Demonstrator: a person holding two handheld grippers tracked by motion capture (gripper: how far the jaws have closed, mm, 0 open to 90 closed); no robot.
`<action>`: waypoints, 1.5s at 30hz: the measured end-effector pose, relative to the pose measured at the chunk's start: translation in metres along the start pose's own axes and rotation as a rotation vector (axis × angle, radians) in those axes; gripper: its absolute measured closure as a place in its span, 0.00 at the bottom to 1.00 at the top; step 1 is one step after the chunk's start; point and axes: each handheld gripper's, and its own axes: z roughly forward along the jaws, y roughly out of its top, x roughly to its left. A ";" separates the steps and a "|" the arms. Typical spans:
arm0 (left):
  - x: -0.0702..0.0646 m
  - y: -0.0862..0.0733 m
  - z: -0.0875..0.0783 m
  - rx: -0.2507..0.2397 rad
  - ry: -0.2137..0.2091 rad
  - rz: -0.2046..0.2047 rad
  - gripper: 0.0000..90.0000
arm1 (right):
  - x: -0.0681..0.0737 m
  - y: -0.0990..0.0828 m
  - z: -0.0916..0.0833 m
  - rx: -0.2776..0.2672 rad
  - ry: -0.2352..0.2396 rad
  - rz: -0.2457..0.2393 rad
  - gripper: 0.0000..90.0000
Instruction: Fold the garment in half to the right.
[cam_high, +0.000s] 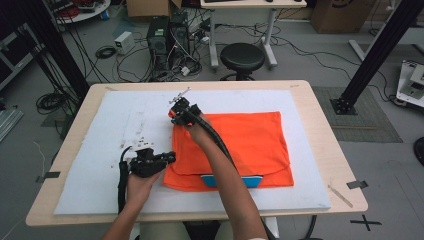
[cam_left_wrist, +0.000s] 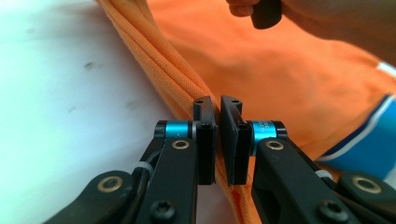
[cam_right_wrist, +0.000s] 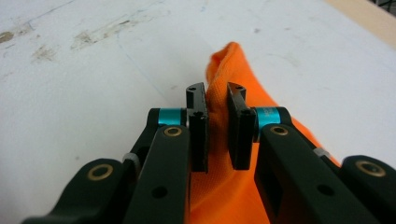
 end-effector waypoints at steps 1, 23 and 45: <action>-0.004 0.005 0.002 -0.003 -0.018 0.002 0.94 | -0.002 -0.001 -0.003 -0.003 -0.003 0.001 0.91; -0.095 0.071 0.079 0.049 -0.178 0.117 0.94 | -0.089 -0.061 -0.101 -0.070 -0.124 0.141 0.91; -0.161 0.095 0.154 0.150 -0.256 0.151 0.94 | -0.148 -0.123 -0.153 -0.112 -0.210 0.253 0.90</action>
